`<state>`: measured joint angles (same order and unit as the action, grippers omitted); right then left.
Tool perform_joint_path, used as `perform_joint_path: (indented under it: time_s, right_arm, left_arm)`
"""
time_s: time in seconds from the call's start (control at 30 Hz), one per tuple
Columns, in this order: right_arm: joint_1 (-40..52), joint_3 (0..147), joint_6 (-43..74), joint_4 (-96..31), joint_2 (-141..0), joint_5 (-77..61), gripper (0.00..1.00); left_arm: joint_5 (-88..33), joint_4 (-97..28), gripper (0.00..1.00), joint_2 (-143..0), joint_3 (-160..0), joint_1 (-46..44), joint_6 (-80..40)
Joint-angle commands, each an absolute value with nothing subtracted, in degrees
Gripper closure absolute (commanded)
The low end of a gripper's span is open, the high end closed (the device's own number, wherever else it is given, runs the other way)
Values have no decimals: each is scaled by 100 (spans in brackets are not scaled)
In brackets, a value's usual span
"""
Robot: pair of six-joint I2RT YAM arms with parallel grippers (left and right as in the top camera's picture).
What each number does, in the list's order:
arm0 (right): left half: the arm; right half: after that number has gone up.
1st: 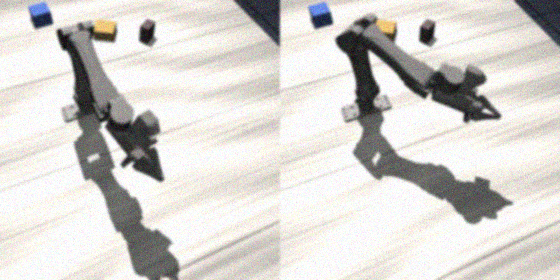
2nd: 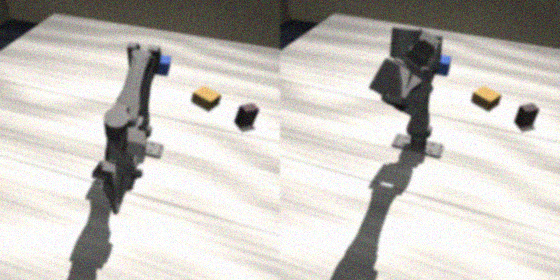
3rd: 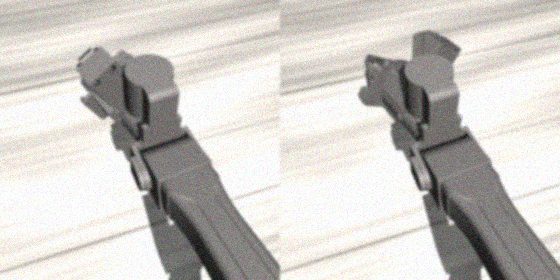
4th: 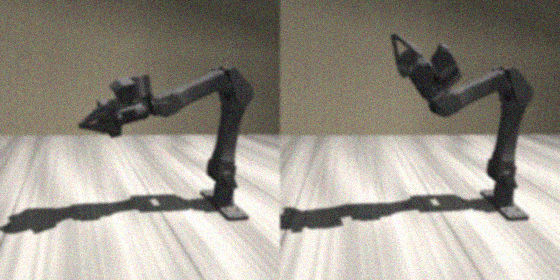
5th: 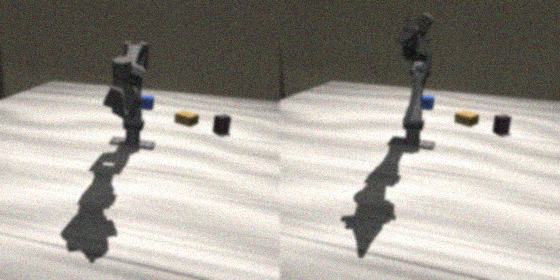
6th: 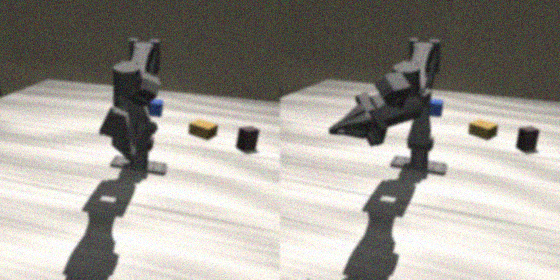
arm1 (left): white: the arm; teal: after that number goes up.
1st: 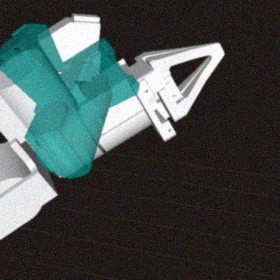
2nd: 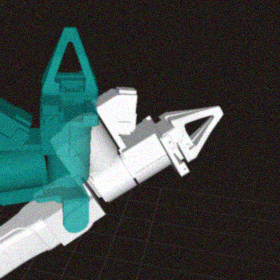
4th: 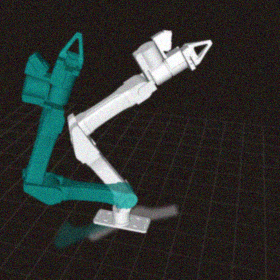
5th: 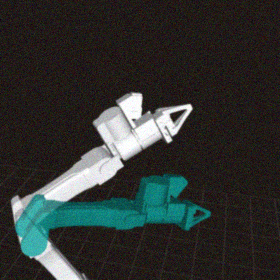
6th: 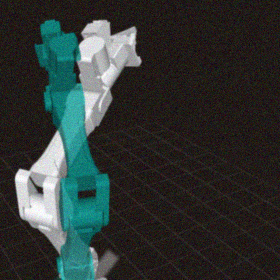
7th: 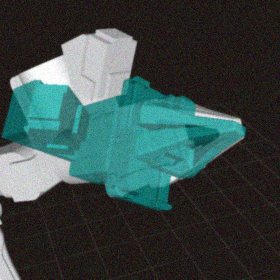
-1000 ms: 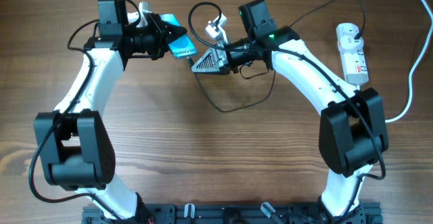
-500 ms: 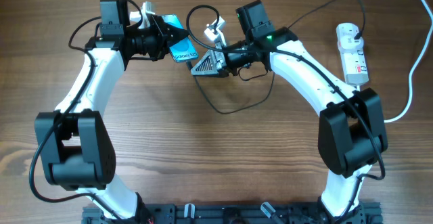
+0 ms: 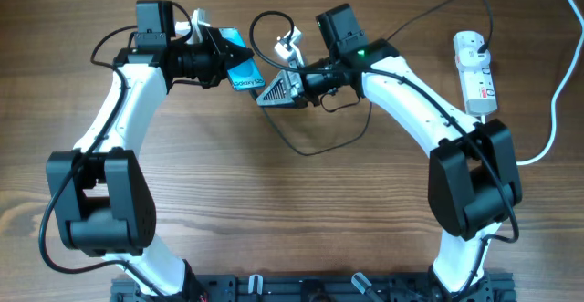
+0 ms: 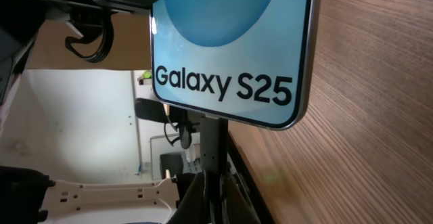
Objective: Plug charger to phone and switch on socket
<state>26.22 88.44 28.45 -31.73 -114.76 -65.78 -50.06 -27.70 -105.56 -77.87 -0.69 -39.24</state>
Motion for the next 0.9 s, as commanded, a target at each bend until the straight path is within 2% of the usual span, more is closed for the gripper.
perform_joint_path:
  time_s: [0.0,0.57,0.6,0.63,0.67,0.7,0.77,0.8,0.87]
  right_arm:
    - [2512,8925,3133,-2700,-11389,-5970,96]
    - [2532,8925,3452,-2104,-11389,-5883,96]
    - [2532,8925,3450,-2097,-11389,-5883,93]
    - [2532,8925,3446,-2102,-11389,-5885,69]
    - [2532,8925,3444,-2106,-11389,-5913,37]
    - [2532,8925,3444,-2117,-11389,-5957,20]
    - [2506,8925,3336,-2180,-11389,-5953,4]
    - [2484,8925,3295,-2204,-11389,-5951,1]
    - [2362,8925,3236,-2314,-11389,-6038,1]
  left_arm:
    - [-5717,-3028,96,-10512,-7769,-401,-3778]
    - [-5721,-3221,96,-10512,-7769,-792,-3946]
    - [-5719,-3218,96,-10512,-7769,-788,-3946]
    - [-5719,-3216,96,-10512,-7769,-781,-3946]
    - [-5719,-3199,96,-10512,-7769,-749,-3946]
    - [-5719,-3194,96,-10512,-7769,-674,-3946]
    - [-5721,-3216,96,-10512,-7769,-534,-3944]
    - [-5725,-3256,96,-10512,-7769,-469,-3944]
    - [-5745,-3374,96,-10512,-7769,-355,-3935]
